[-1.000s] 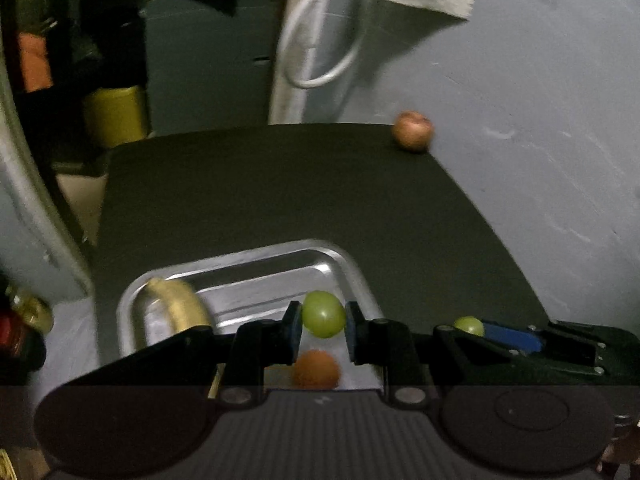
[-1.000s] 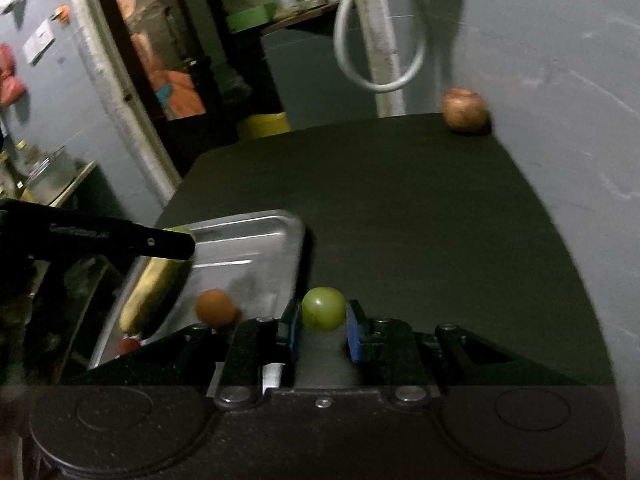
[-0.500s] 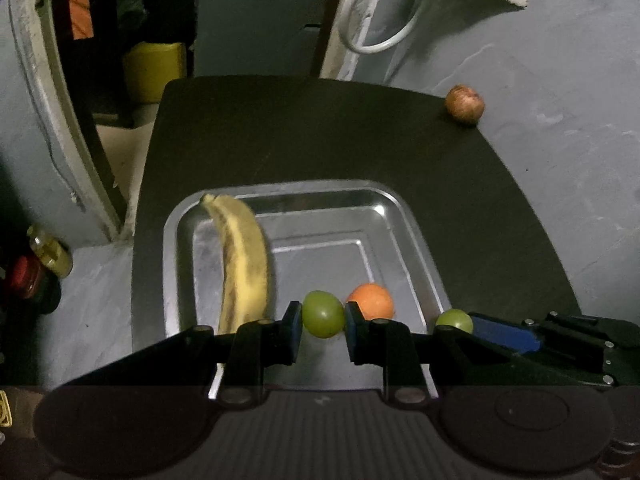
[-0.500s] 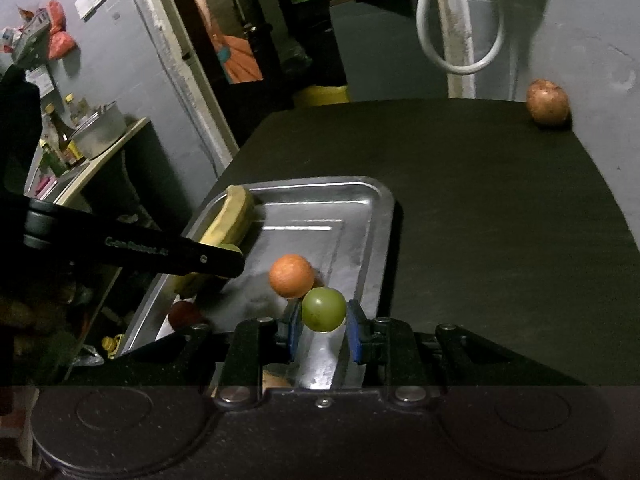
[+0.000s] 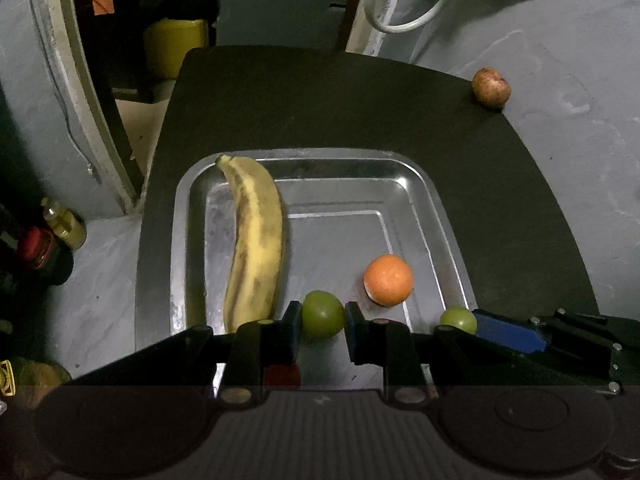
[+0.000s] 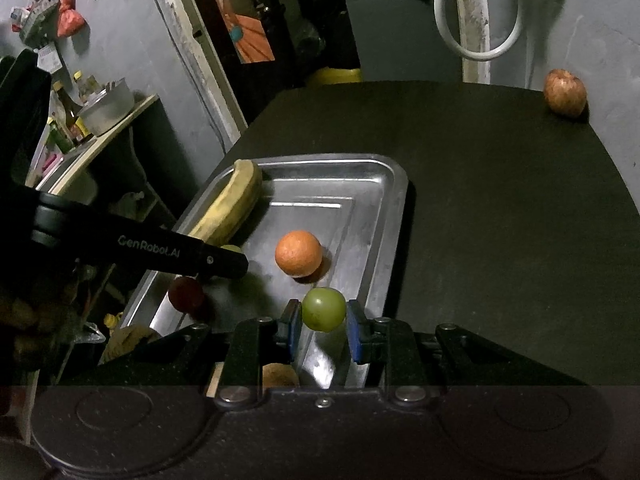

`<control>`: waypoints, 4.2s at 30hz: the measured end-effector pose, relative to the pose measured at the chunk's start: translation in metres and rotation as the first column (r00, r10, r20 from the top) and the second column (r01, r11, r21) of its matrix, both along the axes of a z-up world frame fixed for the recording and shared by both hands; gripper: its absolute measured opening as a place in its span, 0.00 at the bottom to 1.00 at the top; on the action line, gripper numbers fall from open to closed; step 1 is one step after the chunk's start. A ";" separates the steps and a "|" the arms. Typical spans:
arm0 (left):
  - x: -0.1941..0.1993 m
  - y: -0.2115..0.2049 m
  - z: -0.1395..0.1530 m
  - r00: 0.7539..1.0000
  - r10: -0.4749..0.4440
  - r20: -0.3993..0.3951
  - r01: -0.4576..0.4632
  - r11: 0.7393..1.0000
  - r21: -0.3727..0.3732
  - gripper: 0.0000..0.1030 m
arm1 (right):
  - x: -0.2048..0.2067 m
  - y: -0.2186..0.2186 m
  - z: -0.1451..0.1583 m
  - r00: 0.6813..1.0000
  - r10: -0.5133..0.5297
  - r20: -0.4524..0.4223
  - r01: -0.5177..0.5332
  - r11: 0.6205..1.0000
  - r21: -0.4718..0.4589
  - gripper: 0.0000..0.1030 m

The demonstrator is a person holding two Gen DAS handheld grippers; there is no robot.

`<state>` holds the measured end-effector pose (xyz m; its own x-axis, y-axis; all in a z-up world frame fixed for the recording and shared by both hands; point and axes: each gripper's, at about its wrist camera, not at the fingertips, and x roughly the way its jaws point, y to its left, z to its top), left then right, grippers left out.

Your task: Organize fruits

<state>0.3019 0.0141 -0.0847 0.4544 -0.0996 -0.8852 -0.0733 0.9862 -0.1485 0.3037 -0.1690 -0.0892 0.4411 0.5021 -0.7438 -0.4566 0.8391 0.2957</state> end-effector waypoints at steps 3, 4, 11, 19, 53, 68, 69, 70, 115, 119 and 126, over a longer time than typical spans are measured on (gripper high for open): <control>-0.001 0.001 -0.002 1.000 0.009 -0.008 -0.009 1.000 -0.001 0.24 | -0.001 0.001 0.000 1.000 0.006 -0.003 -0.006 1.000 -0.004 0.25; -0.001 0.001 -0.002 1.000 0.013 -0.012 -0.013 1.000 -0.001 0.24 | -0.001 0.001 0.000 1.000 0.006 -0.003 -0.006 1.000 -0.005 0.25; -0.004 0.003 -0.004 0.999 0.034 -0.025 -0.034 0.999 -0.001 0.24 | -0.003 0.001 -0.001 1.000 0.006 -0.004 -0.006 1.000 -0.007 0.25; -0.003 0.006 -0.007 0.999 0.038 -0.022 -0.039 0.999 -0.018 0.26 | -0.006 0.005 -0.003 1.000 0.011 -0.008 -0.011 1.000 -0.028 0.25; -0.041 0.008 0.054 0.975 0.086 0.206 -0.065 0.992 -0.107 0.90 | -0.055 -0.010 0.048 0.982 -0.157 0.107 0.163 0.986 -0.046 0.97; -0.085 0.026 0.078 0.947 0.177 0.267 -0.177 0.984 -0.025 0.99 | -0.091 -0.017 0.076 0.923 -0.322 0.211 0.341 0.938 -0.060 0.99; -0.088 0.027 0.079 0.947 0.176 0.269 -0.177 0.984 -0.022 0.99 | -0.094 -0.018 0.077 0.917 -0.336 0.215 0.356 0.932 -0.062 0.99; -0.092 0.029 0.078 0.947 0.176 0.269 -0.177 0.984 -0.021 0.99 | -0.098 -0.018 0.079 0.911 -0.348 0.220 0.369 0.927 -0.064 0.99; -0.301 0.033 0.105 0.936 -0.047 0.348 0.027 0.998 0.061 0.99 | -0.310 -0.021 0.127 0.798 -0.462 0.388 0.488 0.872 0.036 0.99; -0.313 0.026 0.105 0.932 -0.026 0.362 0.019 1.000 0.024 0.99 | -0.307 -0.034 0.124 0.821 -0.435 0.369 0.464 0.886 0.013 0.99; -0.333 0.005 0.104 0.929 0.022 0.370 -0.054 0.996 0.076 0.99 | -0.317 -0.052 0.116 0.868 -0.344 0.358 0.369 0.930 0.000 0.99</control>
